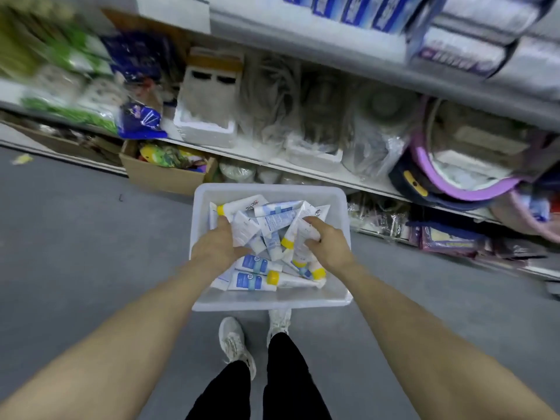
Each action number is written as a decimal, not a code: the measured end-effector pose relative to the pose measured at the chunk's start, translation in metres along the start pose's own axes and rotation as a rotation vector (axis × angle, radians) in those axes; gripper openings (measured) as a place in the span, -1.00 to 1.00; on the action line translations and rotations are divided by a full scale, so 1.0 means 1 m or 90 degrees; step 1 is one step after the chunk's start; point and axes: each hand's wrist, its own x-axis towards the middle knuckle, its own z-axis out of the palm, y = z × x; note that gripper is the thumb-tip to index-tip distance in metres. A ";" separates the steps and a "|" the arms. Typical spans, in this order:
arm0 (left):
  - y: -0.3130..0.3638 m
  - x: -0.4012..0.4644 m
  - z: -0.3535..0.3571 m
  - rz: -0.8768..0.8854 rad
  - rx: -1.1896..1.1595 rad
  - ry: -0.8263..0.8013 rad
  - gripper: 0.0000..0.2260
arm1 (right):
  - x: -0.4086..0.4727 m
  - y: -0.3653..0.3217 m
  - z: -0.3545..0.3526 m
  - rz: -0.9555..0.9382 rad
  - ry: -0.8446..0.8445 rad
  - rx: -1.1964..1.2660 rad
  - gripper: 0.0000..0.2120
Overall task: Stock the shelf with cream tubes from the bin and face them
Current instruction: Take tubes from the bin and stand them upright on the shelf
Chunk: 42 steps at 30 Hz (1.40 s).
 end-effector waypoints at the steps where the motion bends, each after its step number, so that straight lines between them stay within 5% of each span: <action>1: 0.003 -0.009 -0.007 0.011 -0.040 0.002 -0.34 | -0.008 -0.006 -0.011 -0.013 0.014 0.000 -0.54; 10: 0.050 -0.094 -0.102 0.179 -0.180 0.056 -0.56 | -0.078 -0.082 -0.121 -0.149 0.195 0.004 -0.70; 27: 0.164 -0.226 -0.281 0.541 -0.382 0.378 -0.75 | -0.216 -0.235 -0.332 -0.415 0.502 -0.009 -0.72; 42: 0.287 -0.263 -0.432 0.657 -0.473 0.575 -0.74 | -0.213 -0.343 -0.542 -0.547 0.711 0.094 -0.83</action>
